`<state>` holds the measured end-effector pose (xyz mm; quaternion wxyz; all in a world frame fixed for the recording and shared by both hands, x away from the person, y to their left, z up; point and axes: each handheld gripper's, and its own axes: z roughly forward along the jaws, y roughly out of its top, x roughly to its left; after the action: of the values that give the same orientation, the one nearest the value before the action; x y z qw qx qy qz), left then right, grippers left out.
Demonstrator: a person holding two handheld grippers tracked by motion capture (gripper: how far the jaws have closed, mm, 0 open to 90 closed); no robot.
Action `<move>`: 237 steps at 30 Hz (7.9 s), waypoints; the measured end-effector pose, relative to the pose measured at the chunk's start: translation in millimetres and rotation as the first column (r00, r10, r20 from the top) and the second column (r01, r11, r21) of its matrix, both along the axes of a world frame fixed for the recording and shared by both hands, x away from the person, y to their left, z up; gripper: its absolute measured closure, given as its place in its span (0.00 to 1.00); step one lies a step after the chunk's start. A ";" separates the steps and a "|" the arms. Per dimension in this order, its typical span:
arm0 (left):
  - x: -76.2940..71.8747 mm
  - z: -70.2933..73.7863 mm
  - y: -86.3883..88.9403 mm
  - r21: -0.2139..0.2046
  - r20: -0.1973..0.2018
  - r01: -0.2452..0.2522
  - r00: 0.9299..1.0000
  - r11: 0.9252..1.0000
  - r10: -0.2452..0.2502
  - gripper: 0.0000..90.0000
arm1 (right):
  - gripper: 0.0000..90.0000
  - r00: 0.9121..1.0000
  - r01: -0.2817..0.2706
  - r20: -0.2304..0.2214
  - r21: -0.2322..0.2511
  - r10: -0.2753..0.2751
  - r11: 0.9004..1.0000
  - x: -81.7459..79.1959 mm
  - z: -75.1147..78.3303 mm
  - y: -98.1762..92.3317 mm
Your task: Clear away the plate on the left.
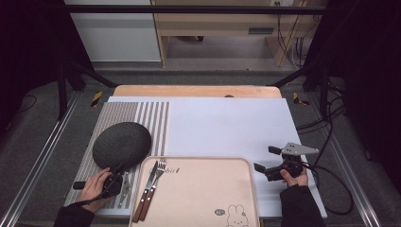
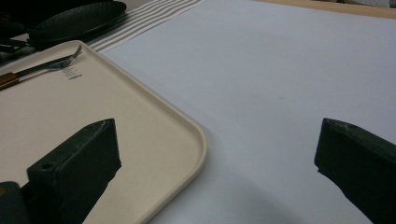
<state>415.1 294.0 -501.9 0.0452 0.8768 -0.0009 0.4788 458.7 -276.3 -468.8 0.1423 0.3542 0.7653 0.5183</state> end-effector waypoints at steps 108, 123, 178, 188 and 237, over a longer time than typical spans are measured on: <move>-50.1 78.5 -69.5 -0.063 0.128 0.185 0.976 0.981 -0.176 0.95 | 0.00 1.000 0.007 -0.003 0.002 -0.007 1.000 -0.6 0.5 -1.1; -67.7 91.3 -98.8 -0.068 0.128 0.267 0.958 0.961 -0.257 0.95 | 0.00 1.000 0.007 -0.003 0.002 -0.007 1.000 -0.4 0.4 -0.9; -114.3 63.7 -170.8 -0.095 -0.040 0.470 0.879 0.877 -0.475 0.93 | 0.00 1.000 0.008 0.003 0.007 -0.008 1.000 -0.7 1.0 -1.6; -118.1 60.1 -172.5 -0.095 -0.092 0.484 0.866 0.870 -0.492 0.94 | 0.00 1.000 0.006 0.002 0.005 -0.006 1.000 -1.0 1.2 -0.9; -86.1 46.8 -173.2 -0.385 -0.488 0.097 0.823 0.918 -0.291 0.16 | 0.00 1.000 0.006 -0.004 0.007 -0.006 1.000 -0.4 0.6 0.2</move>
<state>329.0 120.9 -455.1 0.2448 0.9487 0.0045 0.2001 458.3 -276.1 -468.2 0.1409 0.3581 0.7627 0.5199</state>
